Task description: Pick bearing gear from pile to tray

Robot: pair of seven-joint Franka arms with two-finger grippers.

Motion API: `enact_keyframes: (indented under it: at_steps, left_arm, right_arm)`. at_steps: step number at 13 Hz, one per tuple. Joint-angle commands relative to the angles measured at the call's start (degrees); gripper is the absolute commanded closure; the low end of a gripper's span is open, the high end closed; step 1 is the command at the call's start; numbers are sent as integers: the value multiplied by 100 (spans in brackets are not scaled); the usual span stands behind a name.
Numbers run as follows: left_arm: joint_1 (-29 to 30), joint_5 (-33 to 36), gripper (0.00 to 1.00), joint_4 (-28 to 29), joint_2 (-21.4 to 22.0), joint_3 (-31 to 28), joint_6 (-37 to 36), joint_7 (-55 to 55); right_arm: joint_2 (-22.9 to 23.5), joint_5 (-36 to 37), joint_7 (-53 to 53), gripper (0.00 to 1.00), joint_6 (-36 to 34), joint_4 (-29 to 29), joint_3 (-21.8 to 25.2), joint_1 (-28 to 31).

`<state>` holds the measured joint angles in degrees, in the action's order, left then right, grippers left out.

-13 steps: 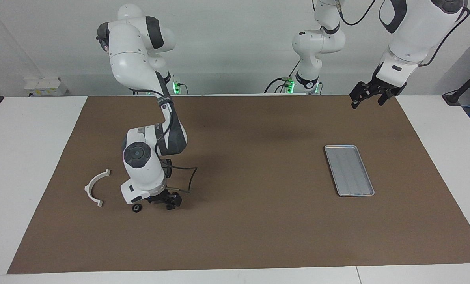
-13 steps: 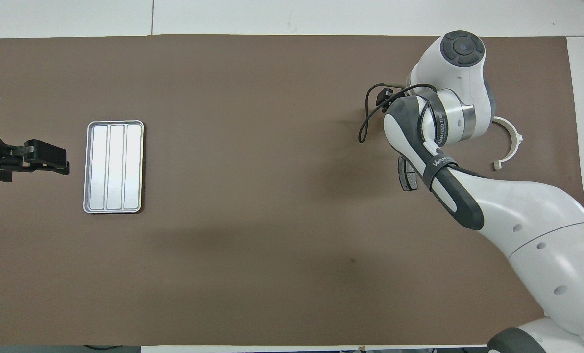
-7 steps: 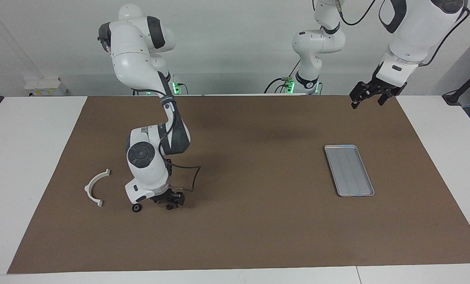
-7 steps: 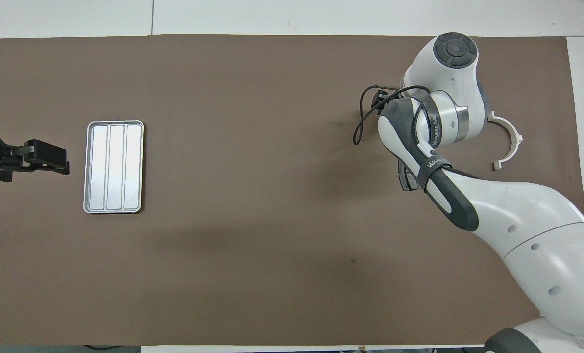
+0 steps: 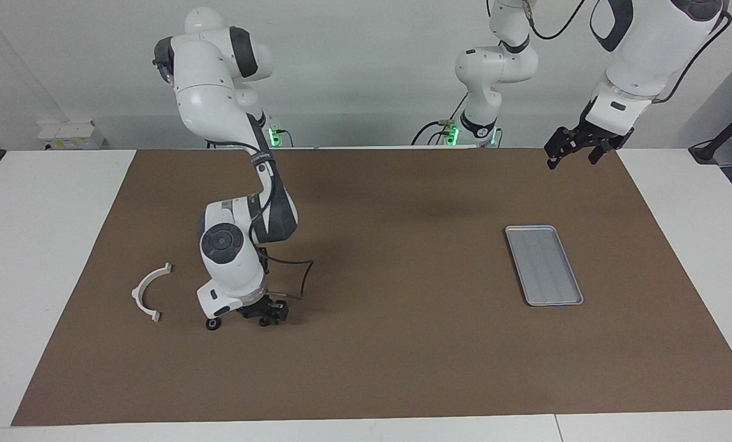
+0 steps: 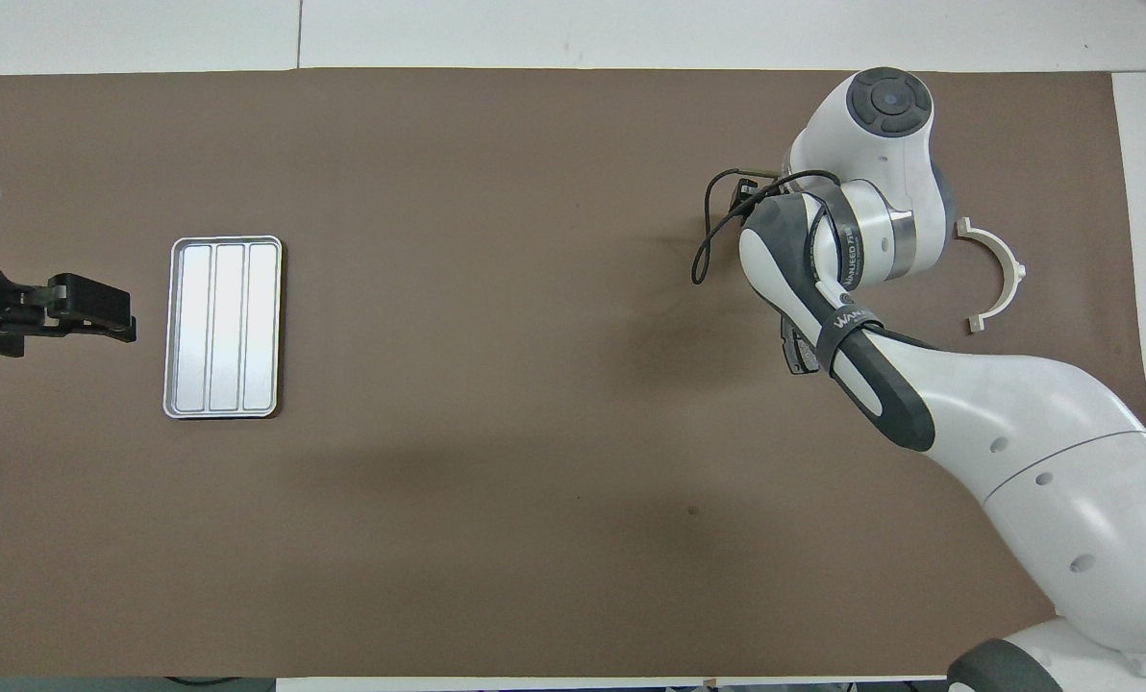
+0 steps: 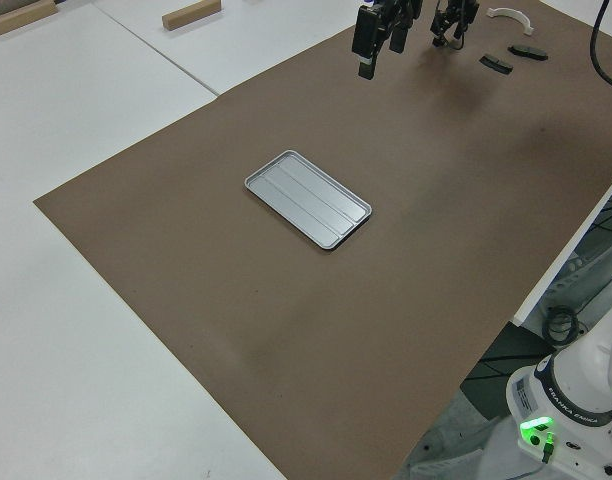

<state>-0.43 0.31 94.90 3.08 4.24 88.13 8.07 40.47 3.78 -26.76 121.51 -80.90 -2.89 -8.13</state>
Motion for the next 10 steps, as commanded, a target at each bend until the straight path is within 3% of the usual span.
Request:
enact_keyframes:
  at_steps: [1, 4, 6, 7, 10]
  left_arm:
    - [-1, -66, 0, 160, 149, -20, 38, -7]
    - [-1, -66, 0, 160, 149, -20, 38, -7]
    - [-1, -66, 0, 160, 149, -20, 38, -7]
    - [-9, -66, 0, 160, 149, -20, 38, -7]
    - [-1, -66, 0, 160, 149, -20, 38, -7]
  right_arm:
    - [66, -35, -145, 24, 162, 48, -27, 13]
    - [66, -35, -154, 34, 189, 48, -27, 13]
    - [57, -35, -267, 35, 285, -4, -27, 22]
    - [57, -35, -303, 43, 355, -75, -27, 22]
    - [57, -44, -312, 80, 400, -119, -27, 31]
